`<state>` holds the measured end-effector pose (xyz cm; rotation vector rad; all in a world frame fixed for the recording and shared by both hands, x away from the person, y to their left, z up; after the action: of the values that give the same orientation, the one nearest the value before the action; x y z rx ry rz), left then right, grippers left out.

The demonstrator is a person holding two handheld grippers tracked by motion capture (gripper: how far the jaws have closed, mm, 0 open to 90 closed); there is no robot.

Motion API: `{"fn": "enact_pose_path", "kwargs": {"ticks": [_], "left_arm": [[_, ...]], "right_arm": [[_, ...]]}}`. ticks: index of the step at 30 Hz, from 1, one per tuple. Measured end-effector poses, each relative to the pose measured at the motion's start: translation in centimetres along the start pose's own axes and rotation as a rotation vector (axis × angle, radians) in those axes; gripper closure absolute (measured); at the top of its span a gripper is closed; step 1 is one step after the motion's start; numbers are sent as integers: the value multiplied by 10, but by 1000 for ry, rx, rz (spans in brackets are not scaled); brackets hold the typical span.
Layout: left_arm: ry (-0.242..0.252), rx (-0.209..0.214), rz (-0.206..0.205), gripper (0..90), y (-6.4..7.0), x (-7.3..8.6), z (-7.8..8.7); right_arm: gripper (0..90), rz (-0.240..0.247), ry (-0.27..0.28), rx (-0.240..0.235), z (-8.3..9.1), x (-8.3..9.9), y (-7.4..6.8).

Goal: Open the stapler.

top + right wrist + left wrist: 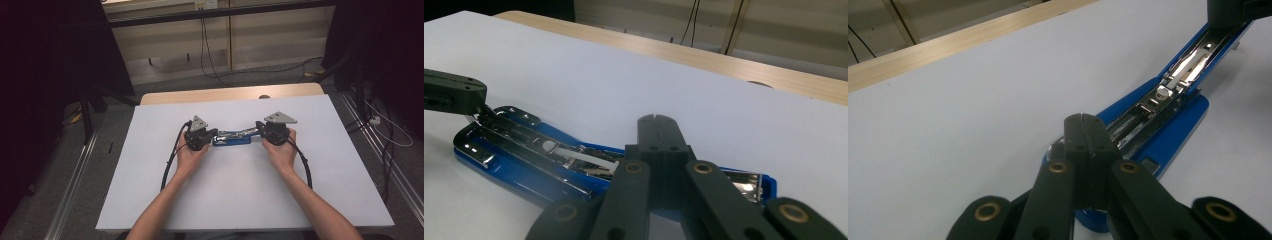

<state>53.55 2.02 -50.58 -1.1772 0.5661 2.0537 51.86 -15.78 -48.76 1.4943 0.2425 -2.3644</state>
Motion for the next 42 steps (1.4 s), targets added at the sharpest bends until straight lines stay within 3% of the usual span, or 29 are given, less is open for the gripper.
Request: {"fn": "enact_pose_path", "kwargs": {"ticks": [19,26,29,31,35,38,42], "left_arm": [[3,-19,1,900,1,0,0],[17,-17,19,900,2,-5,1],[15,-33,-4,900,3,-7,2],[19,-26,10,900,3,-7,2],[27,-19,12,894,5,-8,3],[36,-12,-25,866,5,-8,3],[55,-13,-11,835,3,-12,7]], "right_arm": [[900,-10,-28,14,-3,10,8],[900,-10,-19,-14,-2,8,7],[900,4,-8,-30,-2,6,5],[900,18,-11,-38,-2,7,3],[900,3,-2,-48,-1,5,4],[850,-4,2,-61,1,3,7],[806,-6,12,-75,5,0,11]]}}
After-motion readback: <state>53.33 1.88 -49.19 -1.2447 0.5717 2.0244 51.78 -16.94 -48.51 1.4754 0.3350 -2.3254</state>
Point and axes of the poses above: each handheld gripper's, and its own axes: z roughly backward along the jaws, x roughly out of its underside, y roughly to its right, the point moved 10 cm from there along -z, roughly forward along the jaws, and after that the axes turned 2 degrees about z, right-handed, at the moved point
